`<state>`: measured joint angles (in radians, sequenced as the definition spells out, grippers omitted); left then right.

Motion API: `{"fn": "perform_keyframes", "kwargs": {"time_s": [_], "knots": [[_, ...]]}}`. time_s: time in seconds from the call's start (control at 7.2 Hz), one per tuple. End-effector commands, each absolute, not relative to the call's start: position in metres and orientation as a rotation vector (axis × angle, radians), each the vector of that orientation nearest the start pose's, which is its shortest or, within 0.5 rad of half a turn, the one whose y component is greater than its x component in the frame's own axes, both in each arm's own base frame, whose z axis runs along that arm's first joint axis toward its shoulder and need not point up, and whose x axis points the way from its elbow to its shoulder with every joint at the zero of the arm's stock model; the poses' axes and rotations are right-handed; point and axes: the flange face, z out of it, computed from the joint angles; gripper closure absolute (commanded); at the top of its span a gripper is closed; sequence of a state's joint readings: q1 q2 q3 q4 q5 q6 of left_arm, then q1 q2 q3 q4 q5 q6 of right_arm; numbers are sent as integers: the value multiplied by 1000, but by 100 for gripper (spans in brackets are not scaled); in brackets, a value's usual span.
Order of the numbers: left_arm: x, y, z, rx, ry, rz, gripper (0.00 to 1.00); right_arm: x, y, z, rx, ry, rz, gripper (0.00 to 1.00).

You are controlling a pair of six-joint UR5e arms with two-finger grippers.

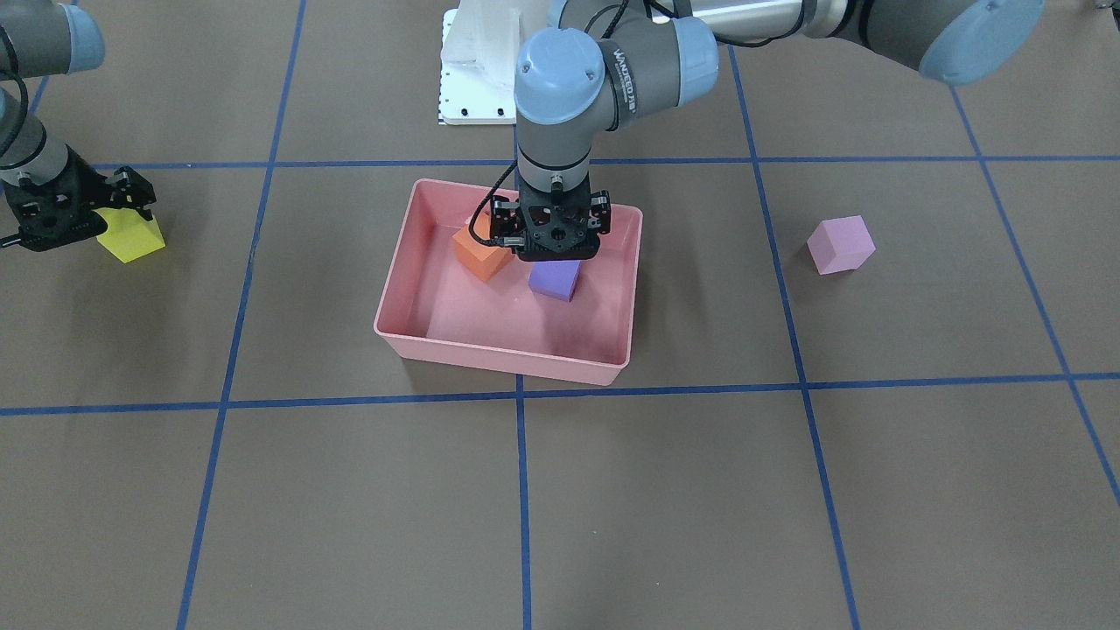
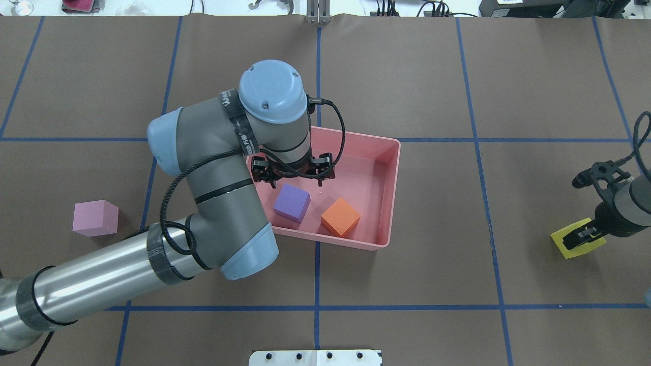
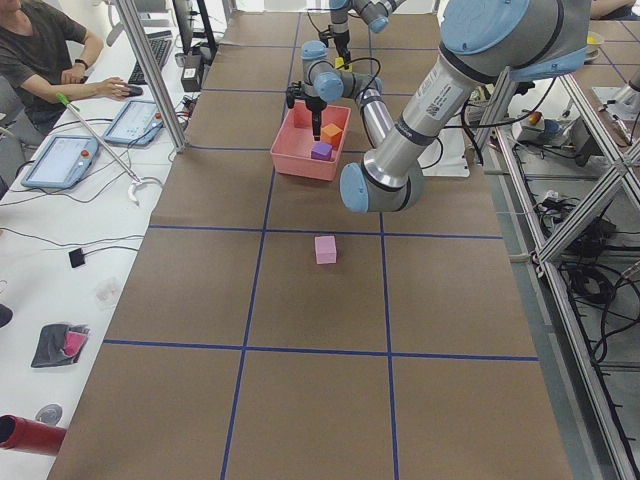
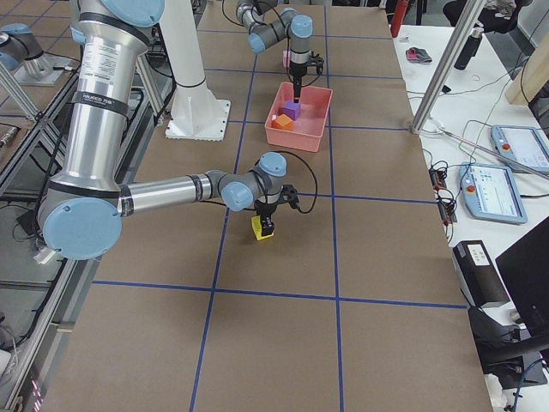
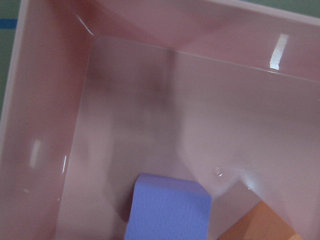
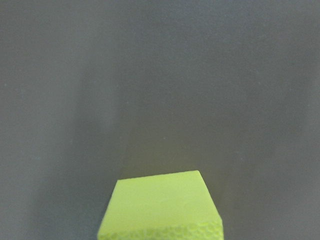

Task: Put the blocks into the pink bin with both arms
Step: 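Release the purple cube in the bin while the right gripper grasps the yellow cube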

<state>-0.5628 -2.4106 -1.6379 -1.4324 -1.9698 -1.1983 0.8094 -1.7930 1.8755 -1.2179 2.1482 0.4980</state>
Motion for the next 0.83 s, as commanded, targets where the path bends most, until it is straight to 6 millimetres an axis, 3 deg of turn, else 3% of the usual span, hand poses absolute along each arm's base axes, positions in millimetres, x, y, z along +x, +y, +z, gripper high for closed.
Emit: {"fn": "perform_keyframes", "kwargs": {"time_s": [0.0, 0.28, 0.42, 0.56, 0.69], "knots": [[458, -415, 195, 71, 858, 79, 1, -235, -361, 568, 31, -732, -382, 100], [373, -391, 275, 84, 797, 92, 1, -235, -361, 529, 61, -771, -344, 100], [337, -391, 306, 101, 753, 126, 1, -247, -373, 503, 73, -810, -304, 100], [314, -388, 345, 78, 701, 136, 1, -270, -394, 463, 47, -855, -223, 100], [294, -392, 374, 51, 703, 104, 1, -296, -422, 405, 25, -870, -145, 100]]}}
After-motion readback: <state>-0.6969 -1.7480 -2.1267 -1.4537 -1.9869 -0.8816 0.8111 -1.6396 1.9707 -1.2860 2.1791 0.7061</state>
